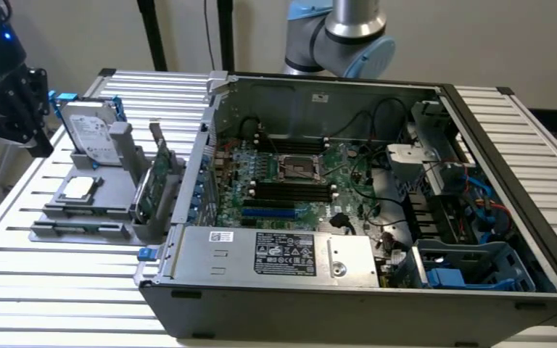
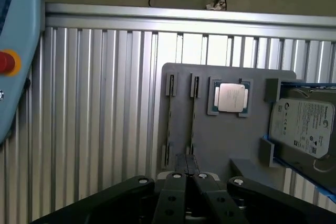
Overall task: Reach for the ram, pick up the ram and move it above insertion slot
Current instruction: 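Pick up the ram and move it above insertion slot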
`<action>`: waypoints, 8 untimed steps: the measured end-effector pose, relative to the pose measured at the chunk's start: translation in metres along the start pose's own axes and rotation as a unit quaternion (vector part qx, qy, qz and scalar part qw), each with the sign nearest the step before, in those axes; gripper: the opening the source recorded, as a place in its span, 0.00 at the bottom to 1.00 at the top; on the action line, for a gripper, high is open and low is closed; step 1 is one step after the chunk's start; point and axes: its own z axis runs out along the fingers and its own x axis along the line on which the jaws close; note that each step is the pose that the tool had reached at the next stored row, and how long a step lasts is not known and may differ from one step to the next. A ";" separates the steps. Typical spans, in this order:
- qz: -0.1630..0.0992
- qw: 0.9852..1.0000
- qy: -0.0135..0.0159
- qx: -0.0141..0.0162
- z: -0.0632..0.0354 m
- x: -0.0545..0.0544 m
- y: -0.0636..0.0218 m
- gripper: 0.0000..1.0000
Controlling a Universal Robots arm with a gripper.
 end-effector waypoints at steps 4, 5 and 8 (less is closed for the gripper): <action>-0.001 1.000 0.000 0.000 0.0048 0.002 0.0000 0.30; -0.001 1.000 0.000 0.000 0.0067 0.003 0.0000 0.30; -0.002 1.000 0.000 0.000 0.0121 0.007 0.0002 0.36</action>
